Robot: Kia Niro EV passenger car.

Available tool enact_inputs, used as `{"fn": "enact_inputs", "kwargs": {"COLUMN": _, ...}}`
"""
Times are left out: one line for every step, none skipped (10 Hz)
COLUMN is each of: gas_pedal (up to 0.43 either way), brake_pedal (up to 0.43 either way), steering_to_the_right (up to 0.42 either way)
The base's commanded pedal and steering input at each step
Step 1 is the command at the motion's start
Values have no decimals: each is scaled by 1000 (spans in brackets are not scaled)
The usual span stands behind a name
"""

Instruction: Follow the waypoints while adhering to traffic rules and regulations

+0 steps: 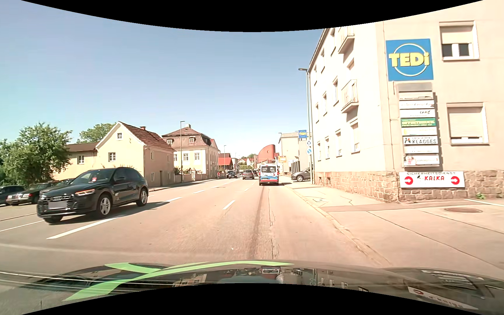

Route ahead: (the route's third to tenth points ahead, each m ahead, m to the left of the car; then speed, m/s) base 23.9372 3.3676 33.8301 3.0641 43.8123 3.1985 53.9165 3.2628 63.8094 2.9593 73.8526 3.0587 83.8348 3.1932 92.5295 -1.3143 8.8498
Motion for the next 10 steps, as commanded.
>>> {"fn": "enact_inputs", "kwargs": {"gas_pedal": 157, "brake_pedal": 0, "steering_to_the_right": -2}}
{"fn": "enact_inputs", "kwargs": {"gas_pedal": 157, "brake_pedal": 0, "steering_to_the_right": -2}}
{"fn": "enact_inputs", "kwargs": {"gas_pedal": 138, "brake_pedal": 0, "steering_to_the_right": -2}}
{"fn": "enact_inputs", "kwargs": {"gas_pedal": 118, "brake_pedal": 0, "steering_to_the_right": -2}}
{"fn": "enact_inputs", "kwargs": {"gas_pedal": 118, "brake_pedal": 0, "steering_to_the_right": -2}}
{"fn": "enact_inputs", "kwargs": {"gas_pedal": 118, "brake_pedal": 0, "steering_to_the_right": -2}}
{"fn": "enact_inputs", "kwargs": {"gas_pedal": 118, "brake_pedal": 0, "steering_to_the_right": -2}}
{"fn": "enact_inputs", "kwargs": {"gas_pedal": 118, "brake_pedal": 0, "steering_to_the_right": -2}}
{"fn": "enact_inputs", "kwargs": {"gas_pedal": 118, "brake_pedal": 0, "steering_to_the_right": -2}}
{"fn": "enact_inputs", "kwargs": {"gas_pedal": 118, "brake_pedal": 0, "steering_to_the_right": -1}}
